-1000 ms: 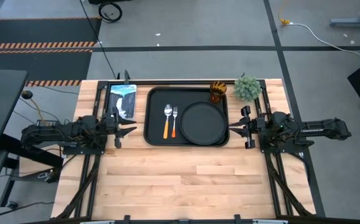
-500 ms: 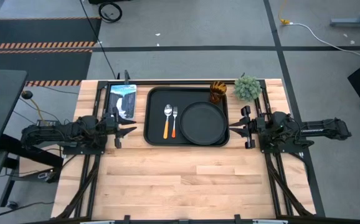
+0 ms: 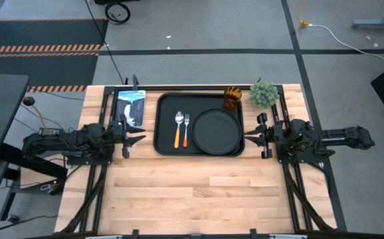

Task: Pick and place plate/cup/fork/spoon on tray
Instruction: Return to Home Position

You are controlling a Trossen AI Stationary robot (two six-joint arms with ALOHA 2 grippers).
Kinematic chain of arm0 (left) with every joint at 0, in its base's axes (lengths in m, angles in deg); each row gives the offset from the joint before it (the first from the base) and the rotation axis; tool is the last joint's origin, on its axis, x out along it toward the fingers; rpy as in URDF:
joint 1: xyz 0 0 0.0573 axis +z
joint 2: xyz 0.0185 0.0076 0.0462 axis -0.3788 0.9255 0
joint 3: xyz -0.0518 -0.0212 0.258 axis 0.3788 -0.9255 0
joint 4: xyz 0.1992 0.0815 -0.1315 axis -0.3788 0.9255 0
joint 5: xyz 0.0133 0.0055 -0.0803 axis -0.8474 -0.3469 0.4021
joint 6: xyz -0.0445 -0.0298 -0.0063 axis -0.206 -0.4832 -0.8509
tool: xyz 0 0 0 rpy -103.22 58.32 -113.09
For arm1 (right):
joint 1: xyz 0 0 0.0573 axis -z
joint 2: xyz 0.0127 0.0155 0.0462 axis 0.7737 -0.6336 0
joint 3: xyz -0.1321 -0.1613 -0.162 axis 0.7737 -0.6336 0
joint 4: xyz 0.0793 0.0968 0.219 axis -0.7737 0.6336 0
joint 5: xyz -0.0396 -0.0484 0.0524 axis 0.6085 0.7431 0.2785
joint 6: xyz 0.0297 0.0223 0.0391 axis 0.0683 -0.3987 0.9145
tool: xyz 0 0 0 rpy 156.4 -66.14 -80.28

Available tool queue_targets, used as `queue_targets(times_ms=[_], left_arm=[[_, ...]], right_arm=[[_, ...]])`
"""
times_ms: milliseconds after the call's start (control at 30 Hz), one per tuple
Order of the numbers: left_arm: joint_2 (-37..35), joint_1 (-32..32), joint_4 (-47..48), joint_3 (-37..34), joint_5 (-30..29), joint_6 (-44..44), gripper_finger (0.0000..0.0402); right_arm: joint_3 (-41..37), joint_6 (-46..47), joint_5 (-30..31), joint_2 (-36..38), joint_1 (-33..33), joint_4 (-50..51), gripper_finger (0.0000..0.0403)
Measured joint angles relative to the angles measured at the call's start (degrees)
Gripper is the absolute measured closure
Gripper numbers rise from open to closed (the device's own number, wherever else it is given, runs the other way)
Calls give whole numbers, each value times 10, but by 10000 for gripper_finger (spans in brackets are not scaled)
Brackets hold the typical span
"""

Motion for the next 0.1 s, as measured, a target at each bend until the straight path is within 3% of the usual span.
queue_targets(times_ms=[100], left_arm=[[0, 0, 0, 0, 0, 0, 280]], right_arm=[[0, 0, 0, 0, 0, 0, 339]])
